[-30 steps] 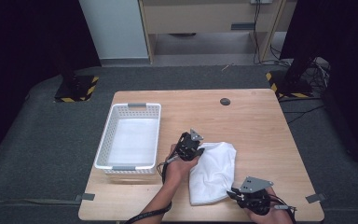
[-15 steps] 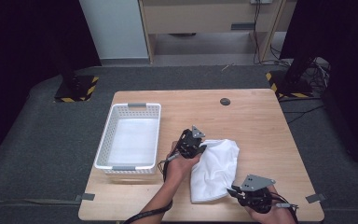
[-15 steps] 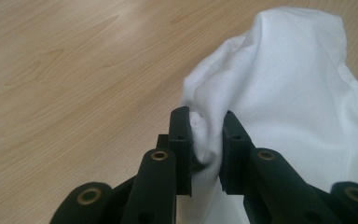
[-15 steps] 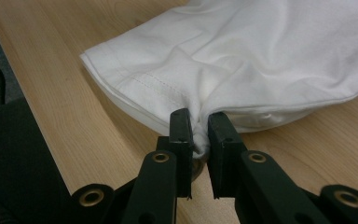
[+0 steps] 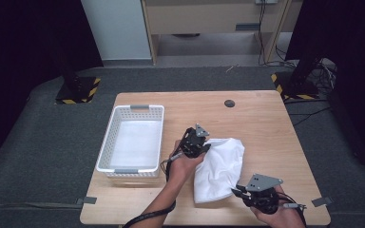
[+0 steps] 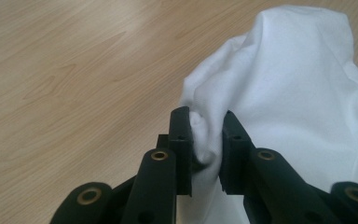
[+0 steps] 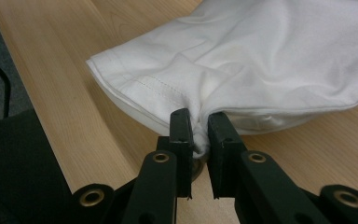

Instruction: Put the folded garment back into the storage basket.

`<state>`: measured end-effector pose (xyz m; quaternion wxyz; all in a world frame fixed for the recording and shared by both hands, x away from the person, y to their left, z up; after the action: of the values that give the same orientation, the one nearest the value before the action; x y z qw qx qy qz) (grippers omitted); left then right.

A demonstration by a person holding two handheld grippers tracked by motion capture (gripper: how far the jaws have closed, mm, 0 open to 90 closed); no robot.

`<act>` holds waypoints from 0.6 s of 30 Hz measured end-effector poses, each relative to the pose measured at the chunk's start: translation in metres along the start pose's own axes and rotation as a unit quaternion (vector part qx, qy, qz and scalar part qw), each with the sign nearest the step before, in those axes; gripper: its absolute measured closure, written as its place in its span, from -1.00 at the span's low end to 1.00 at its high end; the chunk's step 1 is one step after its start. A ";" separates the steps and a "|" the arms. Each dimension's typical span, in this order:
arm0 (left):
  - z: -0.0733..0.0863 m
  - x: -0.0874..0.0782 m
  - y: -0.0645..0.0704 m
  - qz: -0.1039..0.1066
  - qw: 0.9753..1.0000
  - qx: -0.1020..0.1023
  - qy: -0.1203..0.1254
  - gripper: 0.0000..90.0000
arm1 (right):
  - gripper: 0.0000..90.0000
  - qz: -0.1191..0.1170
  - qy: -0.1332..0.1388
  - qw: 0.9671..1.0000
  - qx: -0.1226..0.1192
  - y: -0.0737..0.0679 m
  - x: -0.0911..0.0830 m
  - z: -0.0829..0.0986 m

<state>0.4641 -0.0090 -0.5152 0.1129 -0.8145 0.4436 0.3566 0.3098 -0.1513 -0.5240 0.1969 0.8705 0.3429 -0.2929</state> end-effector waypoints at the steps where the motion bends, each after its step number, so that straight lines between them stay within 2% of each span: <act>1: -0.001 -0.001 0.000 -0.001 1.000 0.000 0.000 0.75 | 0.81 0.000 0.001 1.000 0.000 0.001 -0.001 -0.002; 18: -0.027 -0.023 -0.001 -0.010 1.000 0.008 0.003 0.76 | 0.81 -0.009 0.012 1.000 -0.004 0.006 -0.008 -0.027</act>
<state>0.4699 -0.0077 -0.4803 0.1216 -0.8189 0.4386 0.3497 0.3199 -0.1445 -0.4978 0.1938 0.8702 0.3539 -0.2827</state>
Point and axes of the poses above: each handheld gripper's, and its own axes: x roughly forward along the jaws, z roughly out of its underside, y roughly to its right, the point moved 8 cm from there along x, roughly forward along the jaws, and after that the axes turned 10 degrees about z, right-handed, at the moved point
